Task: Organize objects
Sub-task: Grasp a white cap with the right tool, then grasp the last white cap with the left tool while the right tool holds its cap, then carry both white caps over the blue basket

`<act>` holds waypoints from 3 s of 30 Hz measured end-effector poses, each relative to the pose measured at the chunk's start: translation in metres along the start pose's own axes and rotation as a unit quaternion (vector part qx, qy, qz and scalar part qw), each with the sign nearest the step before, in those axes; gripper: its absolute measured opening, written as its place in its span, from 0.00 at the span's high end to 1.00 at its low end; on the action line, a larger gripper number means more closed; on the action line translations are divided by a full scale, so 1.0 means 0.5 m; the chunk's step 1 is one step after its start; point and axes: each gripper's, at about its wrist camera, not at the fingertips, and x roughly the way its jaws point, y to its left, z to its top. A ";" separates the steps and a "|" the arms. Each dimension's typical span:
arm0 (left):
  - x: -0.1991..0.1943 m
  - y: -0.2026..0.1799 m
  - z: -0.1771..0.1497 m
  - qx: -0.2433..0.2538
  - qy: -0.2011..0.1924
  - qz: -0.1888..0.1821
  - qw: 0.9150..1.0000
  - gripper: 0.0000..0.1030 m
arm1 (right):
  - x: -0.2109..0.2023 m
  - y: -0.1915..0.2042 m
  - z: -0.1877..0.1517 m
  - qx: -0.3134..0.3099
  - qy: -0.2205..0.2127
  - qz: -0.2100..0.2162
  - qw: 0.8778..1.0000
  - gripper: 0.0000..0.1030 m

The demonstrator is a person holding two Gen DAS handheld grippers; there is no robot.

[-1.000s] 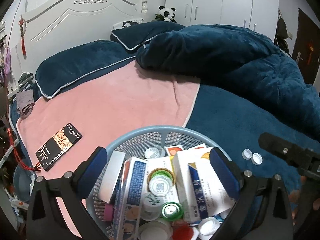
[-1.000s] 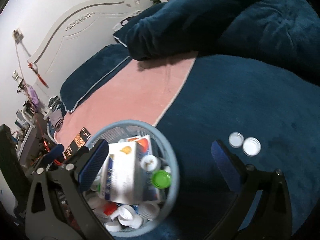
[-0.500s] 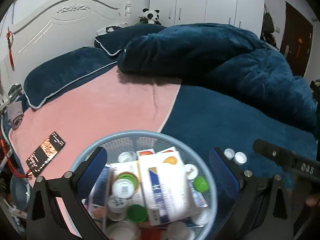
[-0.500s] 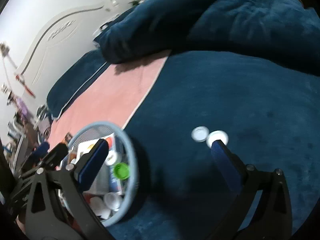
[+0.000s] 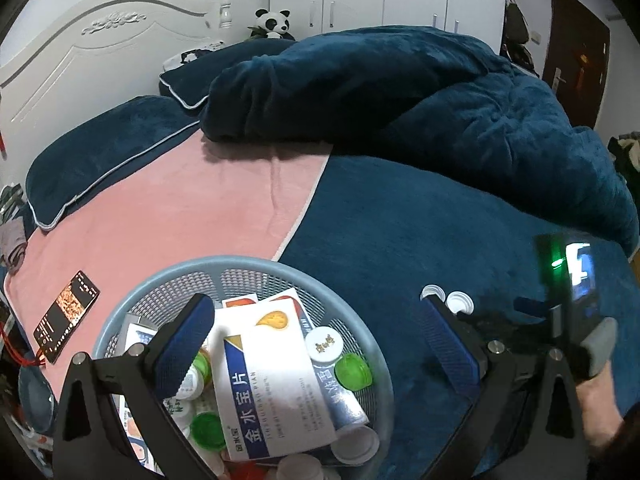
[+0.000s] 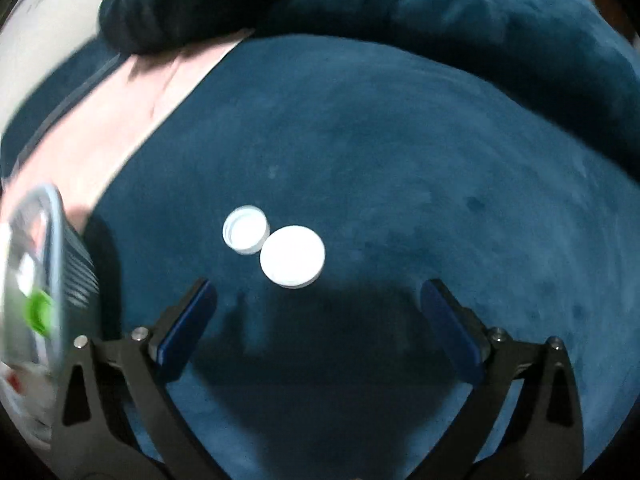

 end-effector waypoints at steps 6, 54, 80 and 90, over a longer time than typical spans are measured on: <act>0.007 -0.015 -0.010 0.011 0.009 -0.007 1.000 0.01 | 0.064 -0.003 0.005 -0.011 0.030 -0.009 0.999 0.28; 0.329 -0.280 -0.114 0.003 0.088 -0.080 0.993 0.04 | -0.082 -0.230 -0.168 0.175 0.001 0.060 0.983 0.61; 0.065 -0.180 -0.064 0.017 0.035 -0.163 0.986 0.69 | -0.170 -0.120 -0.103 0.145 -0.058 0.096 0.983 0.61; -0.025 0.083 0.027 -0.049 0.006 -0.078 0.996 0.69 | -0.213 0.099 -0.010 0.063 -0.092 0.173 0.979 0.61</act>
